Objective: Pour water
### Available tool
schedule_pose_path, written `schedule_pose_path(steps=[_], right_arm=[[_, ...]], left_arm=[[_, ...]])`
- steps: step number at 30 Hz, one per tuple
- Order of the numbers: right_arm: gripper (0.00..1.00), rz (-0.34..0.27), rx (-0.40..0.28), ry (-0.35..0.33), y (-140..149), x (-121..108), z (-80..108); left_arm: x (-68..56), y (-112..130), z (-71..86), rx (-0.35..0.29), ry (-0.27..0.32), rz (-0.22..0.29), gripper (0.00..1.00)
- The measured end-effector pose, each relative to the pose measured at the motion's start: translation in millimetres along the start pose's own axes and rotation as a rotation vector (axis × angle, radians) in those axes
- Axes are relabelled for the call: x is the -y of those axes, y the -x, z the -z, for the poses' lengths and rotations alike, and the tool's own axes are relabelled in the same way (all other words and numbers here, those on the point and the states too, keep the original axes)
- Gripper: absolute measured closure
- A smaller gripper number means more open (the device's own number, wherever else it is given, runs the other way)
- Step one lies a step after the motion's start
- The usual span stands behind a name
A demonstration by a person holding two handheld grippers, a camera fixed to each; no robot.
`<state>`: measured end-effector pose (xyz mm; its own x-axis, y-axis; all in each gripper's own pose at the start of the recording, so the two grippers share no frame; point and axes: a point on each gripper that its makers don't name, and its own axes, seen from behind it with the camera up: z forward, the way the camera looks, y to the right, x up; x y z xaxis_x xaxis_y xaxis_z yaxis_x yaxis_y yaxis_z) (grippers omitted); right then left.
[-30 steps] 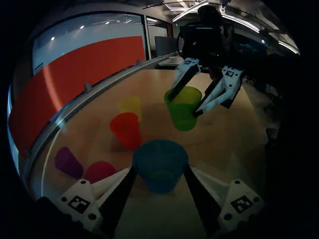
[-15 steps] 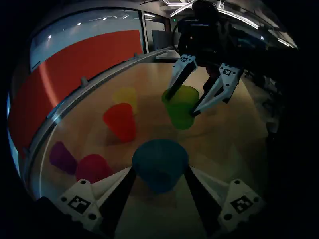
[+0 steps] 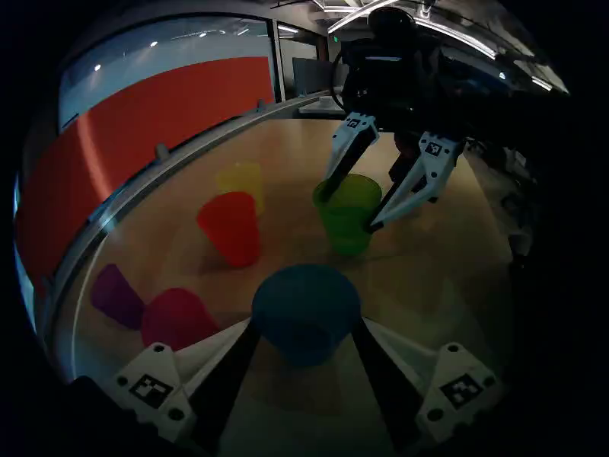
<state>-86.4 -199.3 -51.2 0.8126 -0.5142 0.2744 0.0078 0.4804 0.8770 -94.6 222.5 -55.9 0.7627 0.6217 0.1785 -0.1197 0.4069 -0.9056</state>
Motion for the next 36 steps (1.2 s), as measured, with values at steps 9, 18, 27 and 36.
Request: schedule_pose_path(steps=[9, 18, 27, 36], right_arm=[[0.09, -0.002, 0.009, 0.002, 7, 1, -2.7], [0.07, 0.004, 0.014, 0.012, 11, 0, -1.5], [0.03, -0.008, 0.002, 0.015, 8, 0, 1.3], [0.00, -0.022, 0.000, 0.035, 13, -1, 9.5]], left_arm=[[0.2, 10, -1.6, 0.018, 0.000, 0.001, 0.15], [-1.2, 7, 0.1, 0.010, 0.006, 0.008, 0.15], [0.9, 8, 0.1, 0.011, -0.007, 0.011, 0.13], [3.4, 13, 5.8, 0.026, -0.021, 0.028, 0.11]])
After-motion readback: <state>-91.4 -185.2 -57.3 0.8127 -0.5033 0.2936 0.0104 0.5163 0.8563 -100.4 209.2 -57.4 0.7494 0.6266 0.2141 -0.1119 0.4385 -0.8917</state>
